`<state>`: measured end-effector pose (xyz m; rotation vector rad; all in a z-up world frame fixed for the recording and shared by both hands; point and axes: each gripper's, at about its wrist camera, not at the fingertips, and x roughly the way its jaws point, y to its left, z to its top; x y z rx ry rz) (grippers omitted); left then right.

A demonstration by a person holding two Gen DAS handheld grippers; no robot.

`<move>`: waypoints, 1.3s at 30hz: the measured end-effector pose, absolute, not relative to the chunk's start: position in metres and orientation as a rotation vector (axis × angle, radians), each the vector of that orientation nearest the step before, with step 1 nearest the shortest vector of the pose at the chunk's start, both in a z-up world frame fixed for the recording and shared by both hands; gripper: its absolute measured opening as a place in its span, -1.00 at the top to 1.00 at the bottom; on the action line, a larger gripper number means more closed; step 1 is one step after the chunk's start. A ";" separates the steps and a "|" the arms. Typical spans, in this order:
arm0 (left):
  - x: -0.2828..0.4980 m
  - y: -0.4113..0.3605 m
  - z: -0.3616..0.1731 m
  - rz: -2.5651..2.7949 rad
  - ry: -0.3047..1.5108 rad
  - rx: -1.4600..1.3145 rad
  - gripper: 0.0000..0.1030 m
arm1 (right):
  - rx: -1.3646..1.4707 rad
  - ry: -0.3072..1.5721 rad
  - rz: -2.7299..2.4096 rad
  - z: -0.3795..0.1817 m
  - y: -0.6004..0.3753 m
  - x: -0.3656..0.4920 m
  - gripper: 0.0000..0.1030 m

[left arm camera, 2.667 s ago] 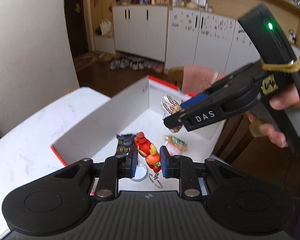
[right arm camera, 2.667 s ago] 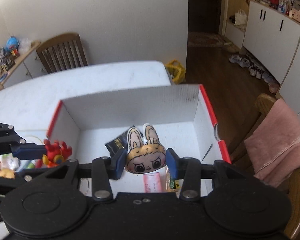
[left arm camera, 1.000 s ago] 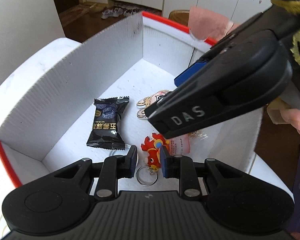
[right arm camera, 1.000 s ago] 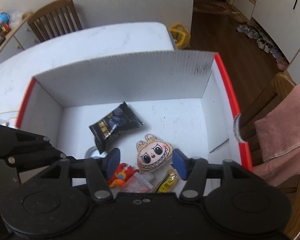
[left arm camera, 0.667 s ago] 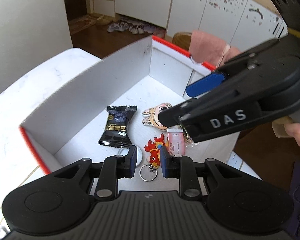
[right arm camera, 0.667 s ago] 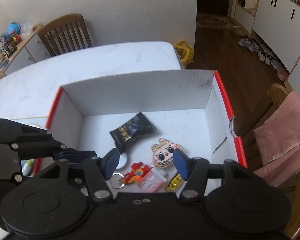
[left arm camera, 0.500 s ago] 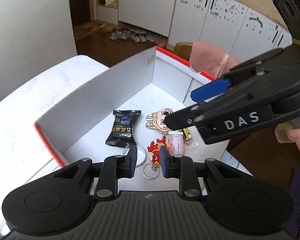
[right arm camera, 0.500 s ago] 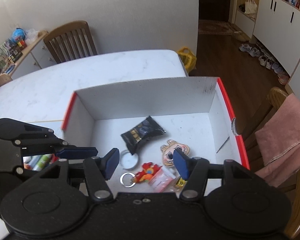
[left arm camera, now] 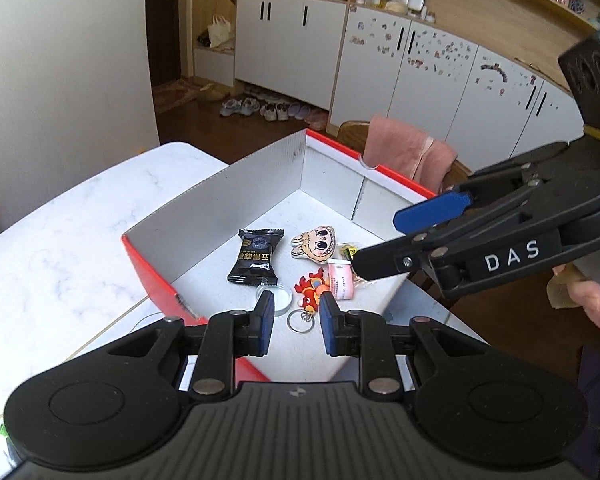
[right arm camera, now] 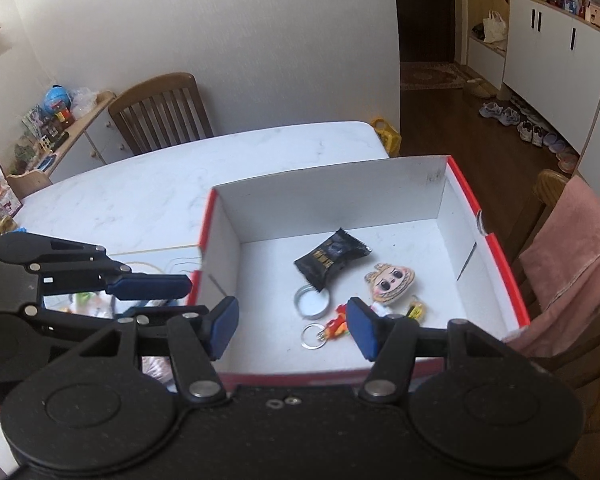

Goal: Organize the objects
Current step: 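Lift both grippers out of the shoebox and return to the item pile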

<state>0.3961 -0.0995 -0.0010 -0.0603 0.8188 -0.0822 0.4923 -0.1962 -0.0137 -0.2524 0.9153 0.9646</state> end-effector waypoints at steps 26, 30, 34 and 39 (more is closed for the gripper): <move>0.225 -0.053 0.010 0.095 0.695 -0.086 -0.31 | -0.226 0.778 1.102 -0.006 -0.182 0.336 -0.76; 0.200 -0.036 0.008 0.147 0.682 -0.124 -0.43 | -0.223 0.771 1.117 -0.011 -0.174 0.316 -0.93; 0.177 -0.023 0.004 0.204 0.675 -0.130 -0.51 | -0.252 0.745 1.115 -0.018 -0.165 0.298 -0.99; 0.157 -0.005 -0.007 0.275 0.683 -0.162 -0.62 | -0.282 0.760 1.106 -0.032 -0.153 0.286 -0.99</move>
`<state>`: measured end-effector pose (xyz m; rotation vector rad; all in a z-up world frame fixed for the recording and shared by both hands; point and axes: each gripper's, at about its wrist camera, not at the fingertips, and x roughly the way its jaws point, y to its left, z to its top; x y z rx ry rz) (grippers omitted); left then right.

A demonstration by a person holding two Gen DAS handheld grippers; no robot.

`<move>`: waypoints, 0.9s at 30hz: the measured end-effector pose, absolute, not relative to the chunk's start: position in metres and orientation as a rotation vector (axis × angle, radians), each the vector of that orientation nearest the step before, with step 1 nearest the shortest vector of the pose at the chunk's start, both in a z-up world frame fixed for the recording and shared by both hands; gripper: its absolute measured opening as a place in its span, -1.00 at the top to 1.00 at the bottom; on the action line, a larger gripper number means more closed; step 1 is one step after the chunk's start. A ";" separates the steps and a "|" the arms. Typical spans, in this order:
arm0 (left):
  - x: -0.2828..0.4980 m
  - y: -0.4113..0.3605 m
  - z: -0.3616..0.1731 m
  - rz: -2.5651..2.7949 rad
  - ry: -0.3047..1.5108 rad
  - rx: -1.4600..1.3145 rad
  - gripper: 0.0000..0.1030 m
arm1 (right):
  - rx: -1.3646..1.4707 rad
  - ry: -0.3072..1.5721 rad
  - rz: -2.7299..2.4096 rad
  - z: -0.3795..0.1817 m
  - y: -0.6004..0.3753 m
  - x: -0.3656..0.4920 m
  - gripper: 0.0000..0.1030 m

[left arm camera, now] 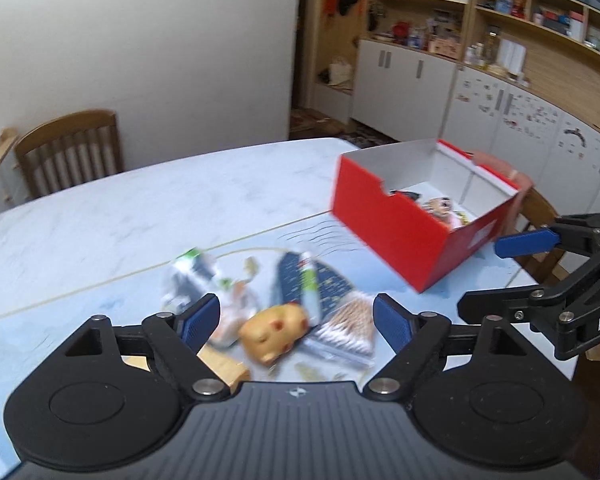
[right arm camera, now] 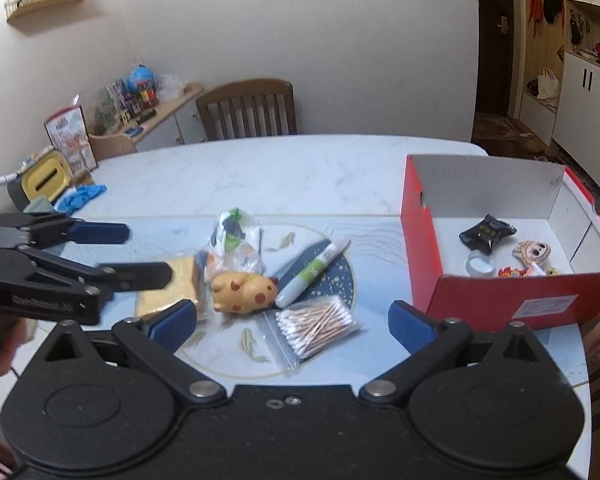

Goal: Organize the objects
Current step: 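Lift both grippers out of the shoebox and return to the item pile, then grasp the bagged bread slice with the left gripper while the right grasps the cotton swab bag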

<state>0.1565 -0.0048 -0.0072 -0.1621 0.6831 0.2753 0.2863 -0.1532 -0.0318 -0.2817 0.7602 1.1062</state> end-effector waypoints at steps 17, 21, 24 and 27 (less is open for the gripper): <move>0.149 0.048 -0.054 0.521 0.793 -0.238 -0.99 | -0.314 0.827 1.005 -0.076 -0.122 0.291 -0.99; 0.165 0.064 -0.065 0.575 0.835 -0.254 -0.99 | -0.324 0.842 0.972 -0.087 -0.113 0.298 -0.99; 0.176 0.072 -0.072 0.601 0.862 -0.267 -0.99 | -0.328 0.857 0.962 -0.095 -0.108 0.303 -0.99; 0.188 0.077 -0.081 0.631 0.895 -0.255 -0.99 | -0.333 0.872 0.954 -0.101 -0.104 0.308 -0.99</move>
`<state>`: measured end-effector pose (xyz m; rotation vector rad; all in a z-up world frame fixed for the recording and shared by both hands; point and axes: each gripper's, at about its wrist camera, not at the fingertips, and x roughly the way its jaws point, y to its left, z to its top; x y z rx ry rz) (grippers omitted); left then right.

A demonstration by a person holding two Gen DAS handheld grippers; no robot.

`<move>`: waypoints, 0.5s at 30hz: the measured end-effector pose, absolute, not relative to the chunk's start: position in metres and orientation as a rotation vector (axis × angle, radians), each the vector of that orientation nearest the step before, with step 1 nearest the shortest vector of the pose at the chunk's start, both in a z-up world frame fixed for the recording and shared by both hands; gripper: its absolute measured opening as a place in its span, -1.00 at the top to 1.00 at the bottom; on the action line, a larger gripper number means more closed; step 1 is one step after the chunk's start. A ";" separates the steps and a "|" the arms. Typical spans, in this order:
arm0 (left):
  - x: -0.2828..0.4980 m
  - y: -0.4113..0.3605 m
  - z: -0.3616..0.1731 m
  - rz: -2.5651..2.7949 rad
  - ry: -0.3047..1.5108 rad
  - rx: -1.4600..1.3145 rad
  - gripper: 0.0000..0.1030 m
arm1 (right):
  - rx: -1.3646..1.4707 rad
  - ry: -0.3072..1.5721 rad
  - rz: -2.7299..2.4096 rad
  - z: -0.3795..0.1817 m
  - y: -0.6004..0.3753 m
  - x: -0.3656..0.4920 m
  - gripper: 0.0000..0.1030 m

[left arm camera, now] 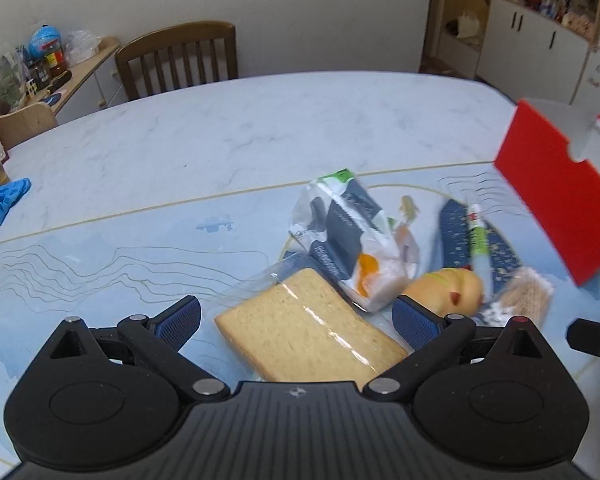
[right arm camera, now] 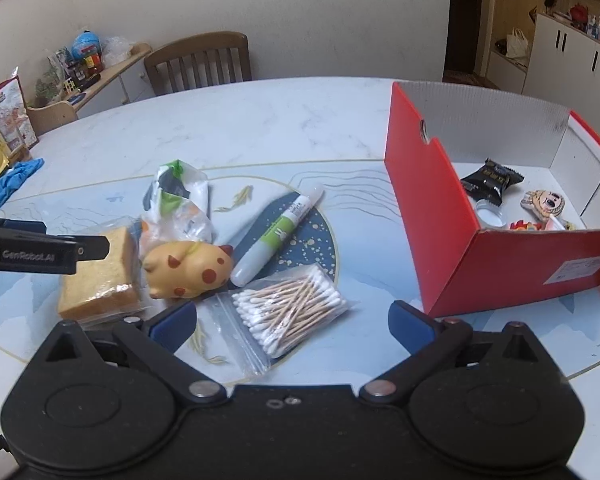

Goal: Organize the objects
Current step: 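Grasp the bagged bread slice with the left gripper while the right grasps the cotton swab bag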

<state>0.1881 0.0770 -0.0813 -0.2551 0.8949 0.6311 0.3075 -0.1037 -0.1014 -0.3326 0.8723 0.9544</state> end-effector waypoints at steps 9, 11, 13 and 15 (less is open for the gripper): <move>0.207 0.093 -0.100 0.718 0.971 -0.342 -0.99 | -0.287 0.976 0.884 -0.122 -0.088 0.327 -0.99; 0.209 0.095 -0.103 0.731 0.982 -0.364 -0.99 | -0.260 1.002 0.857 -0.125 -0.085 0.331 -0.99; 0.211 0.096 -0.106 0.743 0.991 -0.373 -0.99 | -0.246 1.015 0.828 -0.129 -0.081 0.333 -0.99; 0.213 0.095 -0.108 0.748 1.004 -0.363 -0.99 | -0.242 1.021 0.788 -0.134 -0.076 0.334 -0.99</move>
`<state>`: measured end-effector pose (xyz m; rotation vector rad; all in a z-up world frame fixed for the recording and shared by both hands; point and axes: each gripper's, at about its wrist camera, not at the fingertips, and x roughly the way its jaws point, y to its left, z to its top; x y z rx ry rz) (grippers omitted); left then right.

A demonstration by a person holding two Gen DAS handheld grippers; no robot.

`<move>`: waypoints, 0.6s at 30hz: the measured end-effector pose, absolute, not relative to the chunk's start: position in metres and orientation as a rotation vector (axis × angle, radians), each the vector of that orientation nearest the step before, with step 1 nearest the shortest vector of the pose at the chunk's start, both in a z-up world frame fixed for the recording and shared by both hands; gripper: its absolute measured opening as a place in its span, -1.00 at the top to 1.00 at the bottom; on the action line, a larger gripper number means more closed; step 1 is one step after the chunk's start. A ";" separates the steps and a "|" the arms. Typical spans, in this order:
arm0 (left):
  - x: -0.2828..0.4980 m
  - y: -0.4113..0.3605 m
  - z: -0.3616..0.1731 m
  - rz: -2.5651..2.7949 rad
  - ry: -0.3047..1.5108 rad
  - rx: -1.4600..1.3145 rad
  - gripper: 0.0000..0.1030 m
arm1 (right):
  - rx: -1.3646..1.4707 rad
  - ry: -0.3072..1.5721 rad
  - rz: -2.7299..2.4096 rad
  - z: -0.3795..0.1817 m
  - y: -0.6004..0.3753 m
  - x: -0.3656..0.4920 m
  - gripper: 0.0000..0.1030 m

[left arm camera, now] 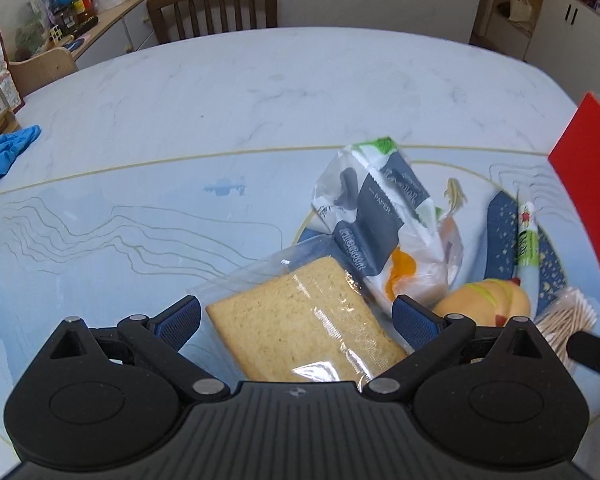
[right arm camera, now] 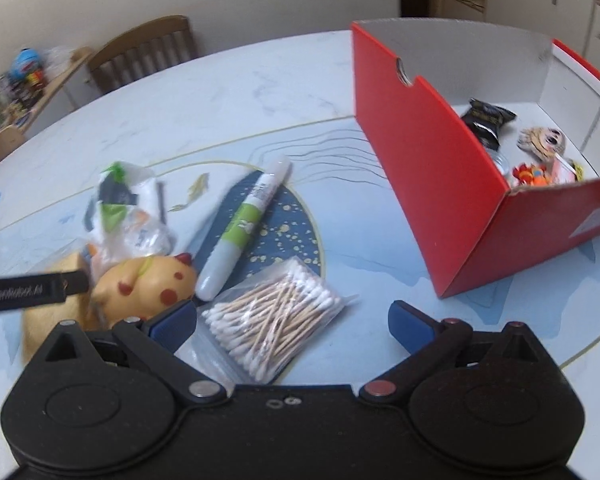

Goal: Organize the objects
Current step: 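Grasp the bagged bread slice with the left gripper while the right grasps the cotton swab bag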

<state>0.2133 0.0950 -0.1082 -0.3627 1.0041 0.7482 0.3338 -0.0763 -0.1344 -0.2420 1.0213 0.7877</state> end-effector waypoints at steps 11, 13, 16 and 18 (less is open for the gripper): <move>0.209 0.089 -0.111 0.723 1.001 -0.315 -0.99 | -0.253 1.045 0.688 -0.152 -0.057 0.335 -0.96; 0.205 0.089 -0.112 0.706 0.998 -0.313 -0.99 | -0.266 1.050 0.694 -0.154 -0.056 0.335 -0.94; 0.199 0.091 -0.113 0.667 0.993 -0.301 -0.99 | -0.292 1.042 0.713 -0.154 -0.056 0.333 -0.94; 0.195 0.091 -0.115 0.637 0.990 -0.292 -0.99 | -0.310 1.042 0.733 -0.154 -0.057 0.332 -0.94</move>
